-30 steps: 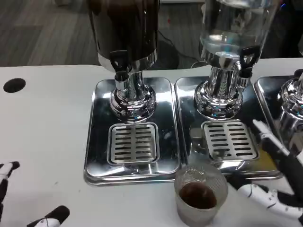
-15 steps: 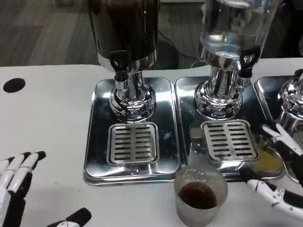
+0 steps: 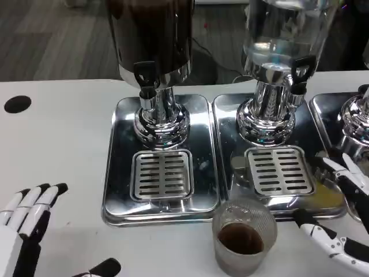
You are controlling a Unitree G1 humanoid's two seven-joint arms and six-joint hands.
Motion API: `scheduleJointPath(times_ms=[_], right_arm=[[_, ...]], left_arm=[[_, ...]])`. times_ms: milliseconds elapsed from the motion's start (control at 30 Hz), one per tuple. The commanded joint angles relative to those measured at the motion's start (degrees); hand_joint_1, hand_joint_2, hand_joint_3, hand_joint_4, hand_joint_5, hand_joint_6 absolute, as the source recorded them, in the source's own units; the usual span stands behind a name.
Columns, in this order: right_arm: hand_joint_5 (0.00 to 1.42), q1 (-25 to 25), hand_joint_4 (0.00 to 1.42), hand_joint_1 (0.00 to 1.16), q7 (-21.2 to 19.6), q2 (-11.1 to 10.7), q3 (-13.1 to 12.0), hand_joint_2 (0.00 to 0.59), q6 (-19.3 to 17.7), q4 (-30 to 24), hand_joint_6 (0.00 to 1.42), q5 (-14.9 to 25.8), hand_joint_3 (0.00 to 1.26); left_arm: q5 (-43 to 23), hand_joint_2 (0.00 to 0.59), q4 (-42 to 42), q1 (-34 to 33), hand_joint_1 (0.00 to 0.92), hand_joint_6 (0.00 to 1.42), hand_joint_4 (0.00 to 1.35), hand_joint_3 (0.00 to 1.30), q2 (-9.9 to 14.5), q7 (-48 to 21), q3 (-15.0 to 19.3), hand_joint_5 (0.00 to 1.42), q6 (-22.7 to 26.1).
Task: Grasp the cup under the faucet to collect the drink, then remove the cup.
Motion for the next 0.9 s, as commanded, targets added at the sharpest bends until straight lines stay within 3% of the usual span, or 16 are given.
scheduleJointPath(times_ms=[33,433,567,700,900], right_arm=[[0.00,0.3,0.00,0.49,-0.8,1.1,0.4,0.257,1.0,-2.1,0.00,-1.7,0.17],[0.00,3.2,0.00,0.53,-2.2,4.6,0.3,0.246,4.3,-5.4,0.00,-3.6,0.16],[0.00,3.8,0.00,0.54,-2.9,4.7,1.2,0.244,3.9,-6.5,0.00,-6.3,0.17],[0.00,3.6,0.00,0.54,-2.9,4.6,0.9,0.248,4.2,-6.2,0.00,-6.1,0.18],[0.00,2.1,0.00,0.46,-3.3,2.9,1.3,0.389,2.4,-4.2,0.00,-7.4,0.16]], left_arm=[[-1.4,0.059,-0.5,0.8,0.000,0.37,0.03,0.15,0.4,1.1,1.0,0.10,-1.3],[-0.7,0.058,0.2,-0.6,0.000,0.37,0.03,0.17,0.5,0.5,-1.7,0.10,-2.5],[-0.1,0.058,0.4,-1.6,0.000,0.37,0.03,0.17,1.1,-0.2,-1.9,0.11,-2.1],[-0.1,0.057,-0.2,-2.4,0.000,0.37,0.03,0.17,1.3,-0.6,-1.8,0.11,-1.3],[1.0,0.057,-0.8,-2.9,0.000,0.37,0.02,0.16,1.1,-1.7,-3.0,0.10,-0.2]])
